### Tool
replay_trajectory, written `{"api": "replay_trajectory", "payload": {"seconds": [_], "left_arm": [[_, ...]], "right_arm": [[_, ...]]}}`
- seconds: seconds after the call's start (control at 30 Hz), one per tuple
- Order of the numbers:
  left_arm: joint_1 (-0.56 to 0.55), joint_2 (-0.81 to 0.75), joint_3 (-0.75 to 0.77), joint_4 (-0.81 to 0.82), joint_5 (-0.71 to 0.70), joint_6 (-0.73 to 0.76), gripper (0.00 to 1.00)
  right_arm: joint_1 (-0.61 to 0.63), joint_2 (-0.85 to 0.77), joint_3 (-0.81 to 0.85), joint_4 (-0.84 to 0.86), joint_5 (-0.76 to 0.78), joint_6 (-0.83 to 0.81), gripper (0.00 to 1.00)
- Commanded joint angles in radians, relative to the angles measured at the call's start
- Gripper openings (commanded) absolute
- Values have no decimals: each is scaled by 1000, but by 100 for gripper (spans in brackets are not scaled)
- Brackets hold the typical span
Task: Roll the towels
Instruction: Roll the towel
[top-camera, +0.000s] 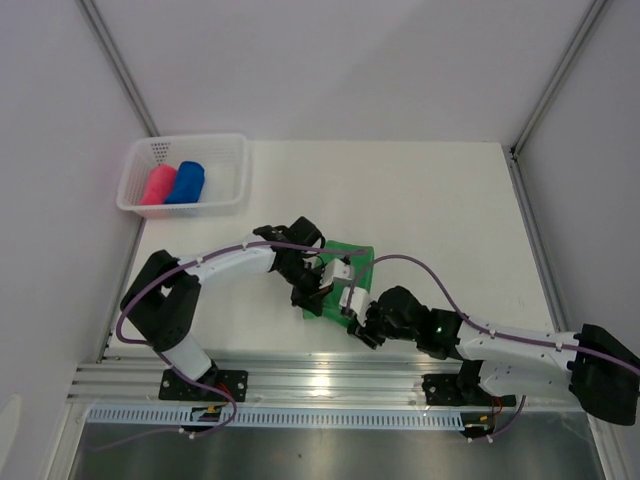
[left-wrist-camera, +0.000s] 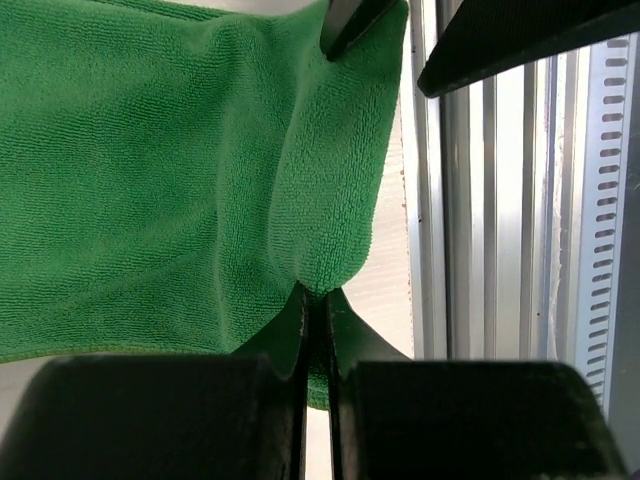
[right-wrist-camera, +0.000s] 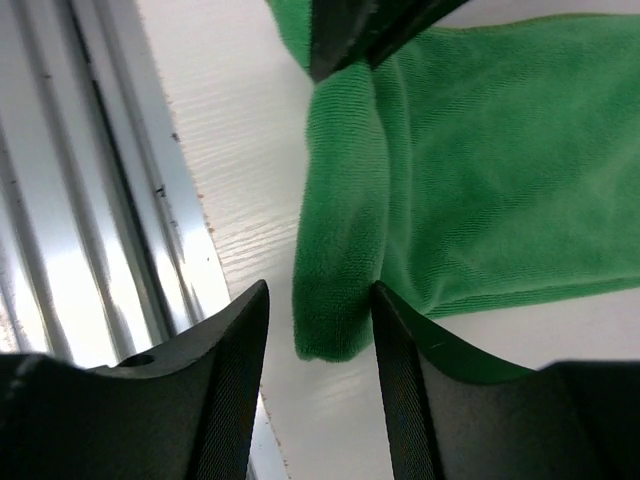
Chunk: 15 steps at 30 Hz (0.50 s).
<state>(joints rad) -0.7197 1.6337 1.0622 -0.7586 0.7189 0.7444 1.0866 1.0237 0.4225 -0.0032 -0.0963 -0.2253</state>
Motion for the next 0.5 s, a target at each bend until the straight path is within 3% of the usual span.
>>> {"api": "replay_trajectory", "payload": {"seconds": [0.0,0.47], "left_arm": [[12,-1,30,-15,65,52,1],[29,-6,35,-24,73,62,3]], "right_arm": [[16,59,67,54,131,55,49],[22,179,127,-30,55,-31,45]]}}
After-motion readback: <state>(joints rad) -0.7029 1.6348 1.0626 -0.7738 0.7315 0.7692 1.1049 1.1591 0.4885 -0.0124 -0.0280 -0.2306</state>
